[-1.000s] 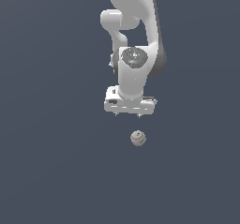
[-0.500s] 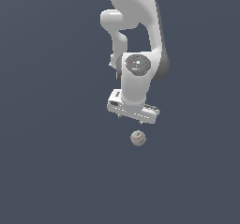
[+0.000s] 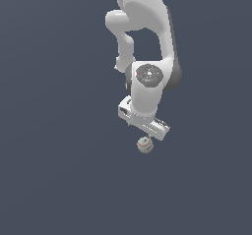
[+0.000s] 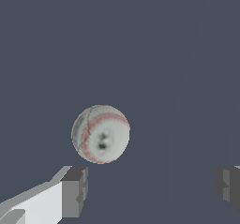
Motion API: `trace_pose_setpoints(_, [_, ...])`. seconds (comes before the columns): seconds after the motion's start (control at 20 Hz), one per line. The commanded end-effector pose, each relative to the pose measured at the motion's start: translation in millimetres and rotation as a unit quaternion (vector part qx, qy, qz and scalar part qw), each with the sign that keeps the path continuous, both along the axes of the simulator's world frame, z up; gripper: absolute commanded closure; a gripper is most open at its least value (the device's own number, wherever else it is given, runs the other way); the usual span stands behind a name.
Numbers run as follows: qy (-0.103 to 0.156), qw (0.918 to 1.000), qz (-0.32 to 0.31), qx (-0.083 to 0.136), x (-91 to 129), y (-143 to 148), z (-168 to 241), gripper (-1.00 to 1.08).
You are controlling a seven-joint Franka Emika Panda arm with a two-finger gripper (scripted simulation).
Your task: Pick up the object and move it to a goal position.
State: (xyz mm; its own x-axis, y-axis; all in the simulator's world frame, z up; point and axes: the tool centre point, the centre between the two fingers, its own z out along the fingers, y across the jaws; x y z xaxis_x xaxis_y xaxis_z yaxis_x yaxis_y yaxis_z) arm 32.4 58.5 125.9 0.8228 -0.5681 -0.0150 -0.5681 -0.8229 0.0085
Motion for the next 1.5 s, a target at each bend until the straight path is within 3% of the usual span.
trace_pose_setpoints(0.0, [-0.001,0.9994,-0.033,0.000,3.9,3.3,-3.2,-0.92])
trace_pose_setpoints(0.35, [-0.003,0.9924,-0.123,-0.001,14.1,12.8,-12.3,-0.92])
trace_pose_setpoints(0.8, [-0.006,0.9752,-0.221,-0.002,25.0,24.0,-22.5,-0.92])
trace_pose_setpoints(1.15, [-0.008,0.9649,-0.262,-0.003,29.5,29.1,-26.9,-0.92])
trace_pose_setpoints(1.45, [-0.008,0.9618,-0.273,-0.003,30.7,30.5,-28.1,-0.92])
